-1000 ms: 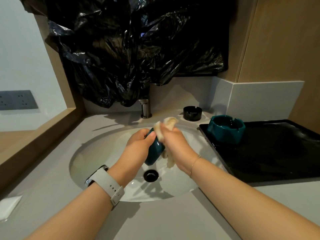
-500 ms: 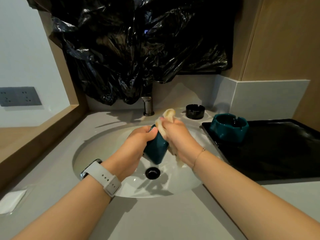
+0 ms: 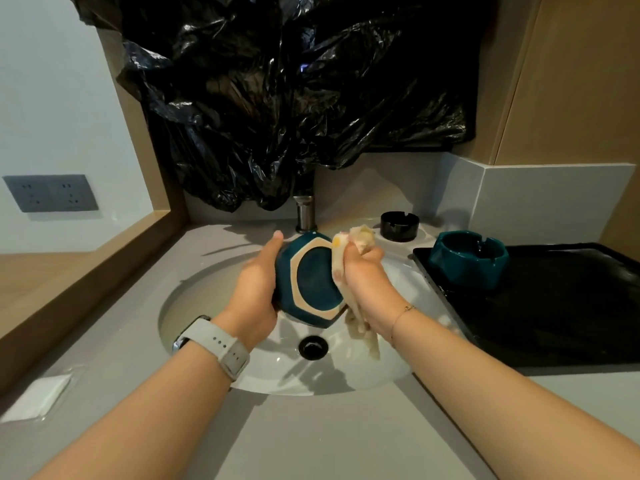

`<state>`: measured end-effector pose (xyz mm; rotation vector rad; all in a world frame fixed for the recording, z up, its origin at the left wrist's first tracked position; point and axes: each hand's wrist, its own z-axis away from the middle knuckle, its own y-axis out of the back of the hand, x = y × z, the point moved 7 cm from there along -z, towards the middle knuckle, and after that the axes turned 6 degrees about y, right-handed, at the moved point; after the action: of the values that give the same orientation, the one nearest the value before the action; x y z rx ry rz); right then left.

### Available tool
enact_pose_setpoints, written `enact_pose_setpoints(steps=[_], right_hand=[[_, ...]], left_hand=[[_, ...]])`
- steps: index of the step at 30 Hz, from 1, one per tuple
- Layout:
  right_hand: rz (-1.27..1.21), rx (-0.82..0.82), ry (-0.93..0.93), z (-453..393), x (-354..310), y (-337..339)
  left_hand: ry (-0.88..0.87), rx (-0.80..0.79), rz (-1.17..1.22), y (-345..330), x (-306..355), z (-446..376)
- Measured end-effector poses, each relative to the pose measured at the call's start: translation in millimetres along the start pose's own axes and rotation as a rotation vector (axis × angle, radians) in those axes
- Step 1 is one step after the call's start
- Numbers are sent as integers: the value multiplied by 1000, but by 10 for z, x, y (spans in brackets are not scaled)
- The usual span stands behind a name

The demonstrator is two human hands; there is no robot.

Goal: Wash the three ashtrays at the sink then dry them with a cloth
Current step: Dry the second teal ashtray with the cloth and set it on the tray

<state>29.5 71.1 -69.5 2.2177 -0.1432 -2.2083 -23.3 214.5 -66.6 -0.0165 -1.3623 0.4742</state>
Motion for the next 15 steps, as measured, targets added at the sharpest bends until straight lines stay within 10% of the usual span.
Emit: enact_pose_setpoints(steps=[7,15], right_hand=[[264,141,602,114,-329,259],[630,-190,1052,576,-395,-235]], left_hand=[[291,-138,113,-42,-257,-1],[410,-55,165,32,-261,4]])
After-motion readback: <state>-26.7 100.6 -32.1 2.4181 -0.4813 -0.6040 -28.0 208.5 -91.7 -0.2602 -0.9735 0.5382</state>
